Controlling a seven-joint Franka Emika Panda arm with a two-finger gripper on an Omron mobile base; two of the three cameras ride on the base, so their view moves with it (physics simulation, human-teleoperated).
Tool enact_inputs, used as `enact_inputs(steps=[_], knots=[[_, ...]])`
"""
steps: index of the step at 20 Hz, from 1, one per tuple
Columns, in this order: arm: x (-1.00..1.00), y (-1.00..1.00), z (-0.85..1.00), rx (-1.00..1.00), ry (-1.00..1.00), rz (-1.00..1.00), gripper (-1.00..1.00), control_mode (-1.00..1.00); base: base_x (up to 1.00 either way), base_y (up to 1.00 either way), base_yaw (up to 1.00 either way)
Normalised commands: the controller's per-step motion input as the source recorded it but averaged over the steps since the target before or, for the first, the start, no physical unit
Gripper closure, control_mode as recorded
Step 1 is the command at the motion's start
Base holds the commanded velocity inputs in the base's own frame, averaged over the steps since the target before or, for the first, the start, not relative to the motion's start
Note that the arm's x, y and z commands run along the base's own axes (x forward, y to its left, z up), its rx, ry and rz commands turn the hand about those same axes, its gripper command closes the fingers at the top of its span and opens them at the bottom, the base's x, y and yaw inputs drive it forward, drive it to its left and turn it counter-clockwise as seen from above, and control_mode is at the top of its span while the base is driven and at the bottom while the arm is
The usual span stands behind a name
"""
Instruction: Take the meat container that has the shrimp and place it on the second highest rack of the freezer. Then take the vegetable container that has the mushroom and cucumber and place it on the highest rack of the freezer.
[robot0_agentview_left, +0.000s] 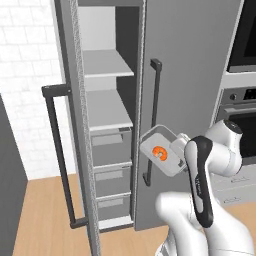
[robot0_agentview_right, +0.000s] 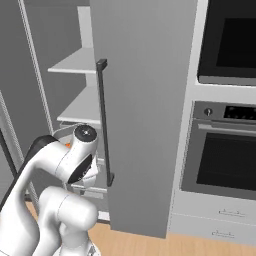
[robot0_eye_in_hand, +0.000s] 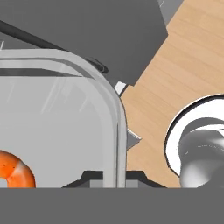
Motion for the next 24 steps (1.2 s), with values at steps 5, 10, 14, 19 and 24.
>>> enact_inputs(steps=[5,10,14,19,24], knots=[[0.00,0.00,0.00,0.00,0.00,0.00,1.00,1.00,0.27,0.18,-0.03],[0.00,0.00,0.00,0.00,0.00,0.00,1.00,1.00,0.40,0.41,-0.05],[0.00,0.00,0.00,0.00,0.00,0.00,1.00,1.00,0.39,0.56,-0.08],[0.00,0.00,0.00,0.00,0.00,0.00,1.00,1.00,0.37,0.37,-0.09],[0.24,0.00,0.06,0.00,0.00,-0.06,1.00,-1.00,0.16,0.00,-0.04]])
